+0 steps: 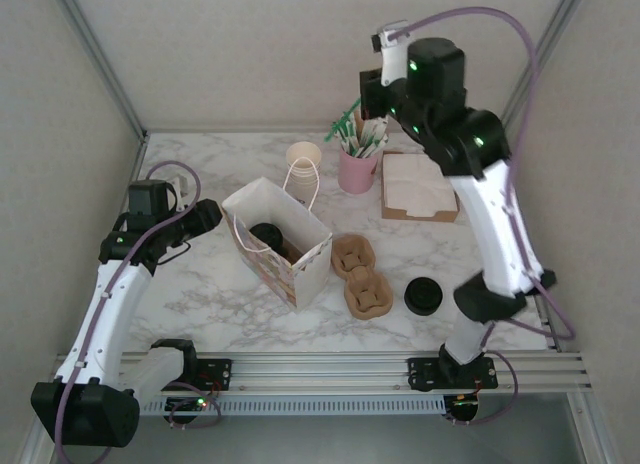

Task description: Pack the takeout coffee

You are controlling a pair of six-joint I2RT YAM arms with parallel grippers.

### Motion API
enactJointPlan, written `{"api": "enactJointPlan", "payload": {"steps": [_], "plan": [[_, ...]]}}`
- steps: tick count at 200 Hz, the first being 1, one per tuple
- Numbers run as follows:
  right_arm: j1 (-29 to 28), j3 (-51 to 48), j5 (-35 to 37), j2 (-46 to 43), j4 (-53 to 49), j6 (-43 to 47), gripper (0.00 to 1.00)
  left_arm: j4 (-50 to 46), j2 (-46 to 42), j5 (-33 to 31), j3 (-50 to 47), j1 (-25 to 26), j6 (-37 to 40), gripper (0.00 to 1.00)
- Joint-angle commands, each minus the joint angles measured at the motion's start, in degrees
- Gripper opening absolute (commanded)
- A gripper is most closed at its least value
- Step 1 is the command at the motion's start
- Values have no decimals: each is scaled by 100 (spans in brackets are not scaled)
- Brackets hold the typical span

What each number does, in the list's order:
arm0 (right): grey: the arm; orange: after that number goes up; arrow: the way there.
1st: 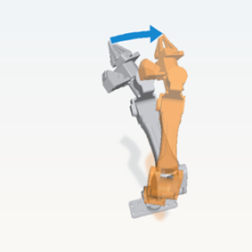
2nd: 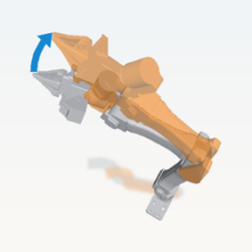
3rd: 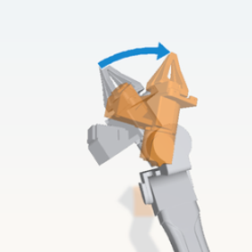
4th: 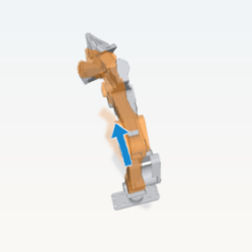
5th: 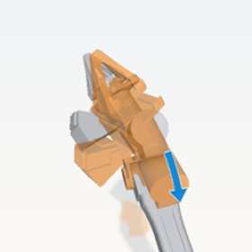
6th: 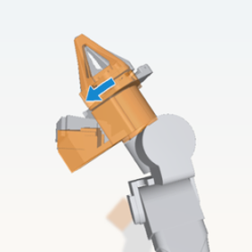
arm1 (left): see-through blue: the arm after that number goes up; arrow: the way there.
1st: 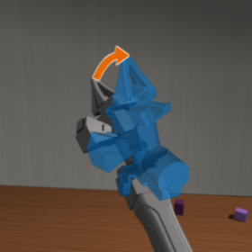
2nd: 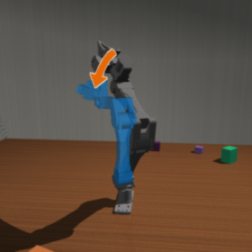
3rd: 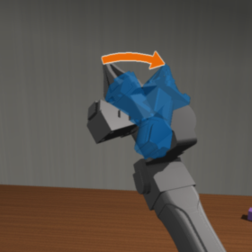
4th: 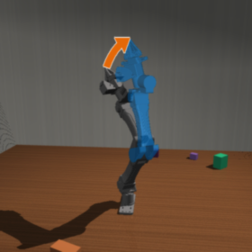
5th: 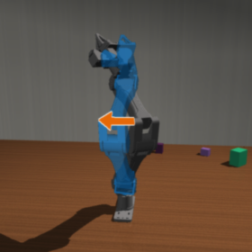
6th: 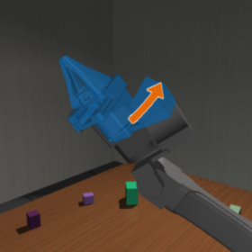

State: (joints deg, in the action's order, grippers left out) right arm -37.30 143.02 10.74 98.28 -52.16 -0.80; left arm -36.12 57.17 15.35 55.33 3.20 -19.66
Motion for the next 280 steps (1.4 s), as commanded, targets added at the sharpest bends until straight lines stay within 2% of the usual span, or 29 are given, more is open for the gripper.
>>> {"api": "enactJointPlan", "payload": {"steps": [1, 34, 59, 105, 131, 136, 151, 157, 169, 185, 214, 232, 260, 280], "plan": [[-459, -569, -8, -624, 361, 64, 0, -88, -25, -76, -14, -48, 42, 62], [-1453, -1613, 5, -1522, 911, 80, 0, -95, -26, -69, -18, -49, 33, 62], [-1956, -1877, 218, -1613, 772, 154, 0, -98, -34, -67, -31, -48, 20, 62], [-2192, -2010, 358, -1012, 299, 46, 0, -108, -55, -76, -40, -48, 21, 62], [-2196, -2238, 178, -529, 219, -26, 0, -120, -98, -95, -66, -55, 28, 62], [-2204, -2232, 106, -413, 172, -43, 5, -110, -109, -100, -66, -56, 25, 62], [-2187, -2077, 68, -73, -63, -165, 40, -121, -115, -103, -76, -47, 41, 62], [-2189, -2015, 99, 1, -108, -176, 49, -129, -105, -111, -75, -49, 57, 62], [-2191, -2013, 353, 20, -75, -177, 57, -132, -107, -112, -73, -51, 56, 62], [-2184, -2145, 754, -106, 167, -86, 59, -145, -98, -112, -66, -52, 60, 62], [-1921, -2452, 1231, -432, 580, -140, 58, -149, -86, -120, -68, -56, 61, 62], [-1514, -2690, 1641, -664, 755, -434, 57, -151, -80, -137, -58, -47, 68, 62], [-591, -3731, 1946, -1374, 1408, -1089, 58, -176, -65, -182, -57, -49, 91, 63], [410, -4607, 1844, -1929, 1794, -1693, 62, -189, -36, -191, -49, -48, 89, 63]]}}
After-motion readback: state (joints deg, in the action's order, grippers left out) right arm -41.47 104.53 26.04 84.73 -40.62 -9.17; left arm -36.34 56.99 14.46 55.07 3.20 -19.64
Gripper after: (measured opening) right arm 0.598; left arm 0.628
